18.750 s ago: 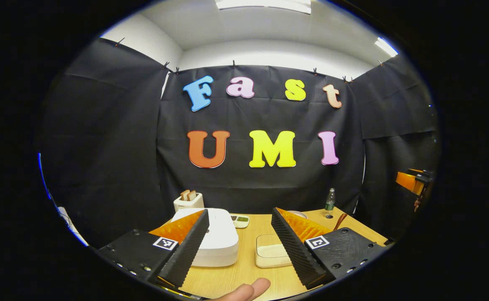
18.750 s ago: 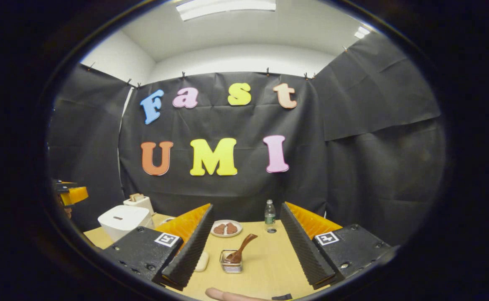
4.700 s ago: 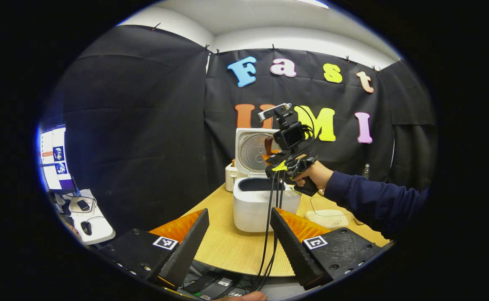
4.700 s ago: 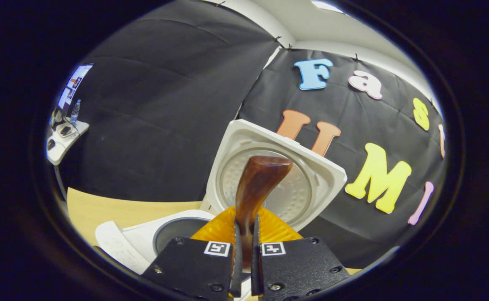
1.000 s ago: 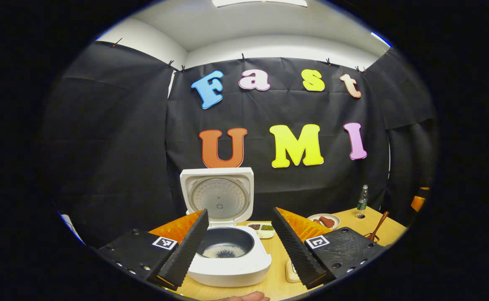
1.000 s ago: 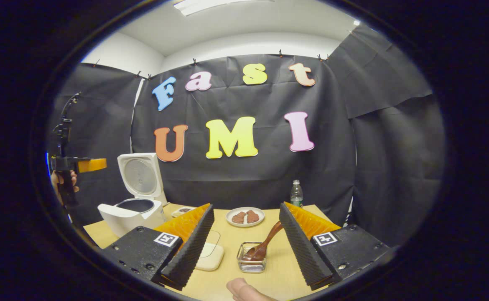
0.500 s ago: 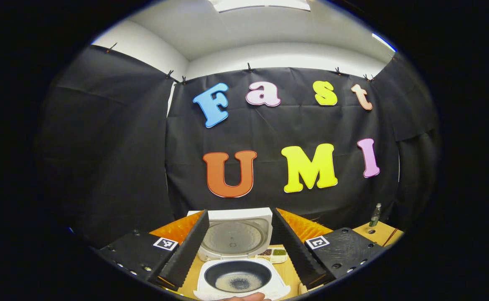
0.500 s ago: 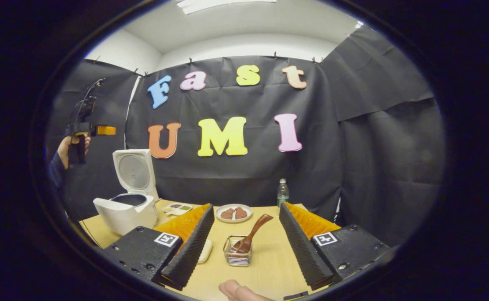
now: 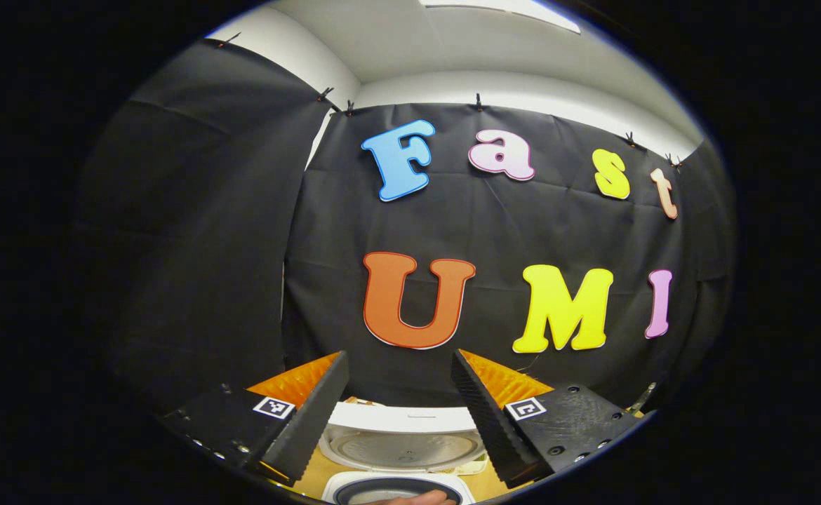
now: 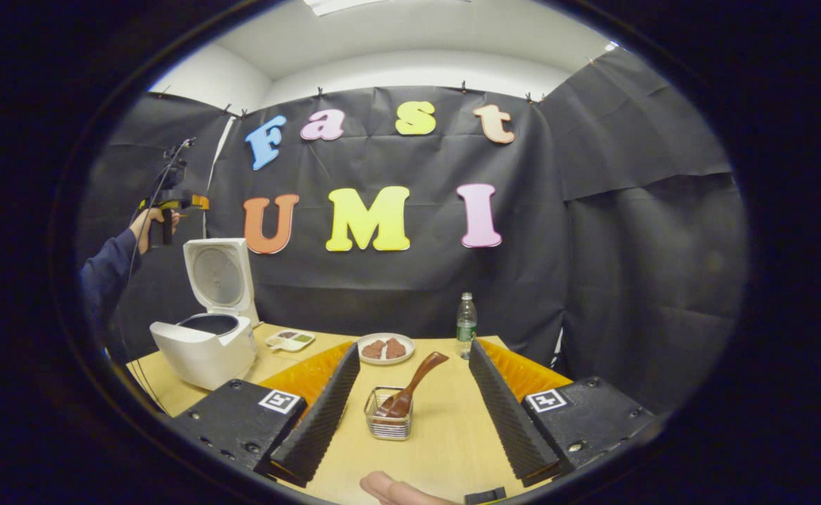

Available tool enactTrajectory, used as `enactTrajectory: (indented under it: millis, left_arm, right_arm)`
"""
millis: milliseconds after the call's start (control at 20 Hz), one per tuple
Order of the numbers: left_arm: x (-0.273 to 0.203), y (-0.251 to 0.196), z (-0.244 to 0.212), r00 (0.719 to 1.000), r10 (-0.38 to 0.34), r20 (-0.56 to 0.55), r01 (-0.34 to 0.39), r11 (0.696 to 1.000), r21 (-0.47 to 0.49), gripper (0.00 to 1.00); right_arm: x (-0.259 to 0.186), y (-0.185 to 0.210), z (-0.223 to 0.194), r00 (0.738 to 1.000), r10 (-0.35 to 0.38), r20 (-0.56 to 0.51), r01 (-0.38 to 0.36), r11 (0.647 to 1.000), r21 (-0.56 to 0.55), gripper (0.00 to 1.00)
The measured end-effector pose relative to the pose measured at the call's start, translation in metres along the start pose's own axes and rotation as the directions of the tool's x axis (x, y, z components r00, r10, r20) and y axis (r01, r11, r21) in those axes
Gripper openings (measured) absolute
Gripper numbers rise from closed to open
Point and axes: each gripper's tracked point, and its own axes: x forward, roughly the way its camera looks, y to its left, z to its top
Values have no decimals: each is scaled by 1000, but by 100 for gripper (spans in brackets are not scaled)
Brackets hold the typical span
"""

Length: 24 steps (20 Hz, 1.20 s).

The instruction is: Close the left gripper, press the button to open the rice cooker; take a wooden spoon from the chopstick holder with the right hand, scoop a spoonful of rice and pour it into the rice cooker, then put the wooden spoon back into the chopstick holder.

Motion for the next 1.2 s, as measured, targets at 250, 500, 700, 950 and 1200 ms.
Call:
enactTrajectory:
  millis: [250,500,700,950,1200]
  left_arm:
    - [33,6,-28,994,50,-96,-48,999,16,94]
    - [51,12,-52,985,68,-157,-61,997,49,94]
    - [55,21,-85,960,107,-260,-89,993,79,94]
    - [50,12,-94,950,83,-300,-50,992,115,94]
    - [43,11,-101,938,127,-322,-89,987,130,100]
  right_arm:
    - [4,-5,-16,998,-31,-50,29,999,-27,100]
    - [4,-7,-23,996,-44,-78,41,998,-41,100]
    - [1,-9,-16,997,-48,-60,44,997,-62,100]
    - [-5,-11,-17,997,-47,-58,44,997,-58,100]
    - [-15,-13,-18,998,-34,-59,31,999,-39,99]
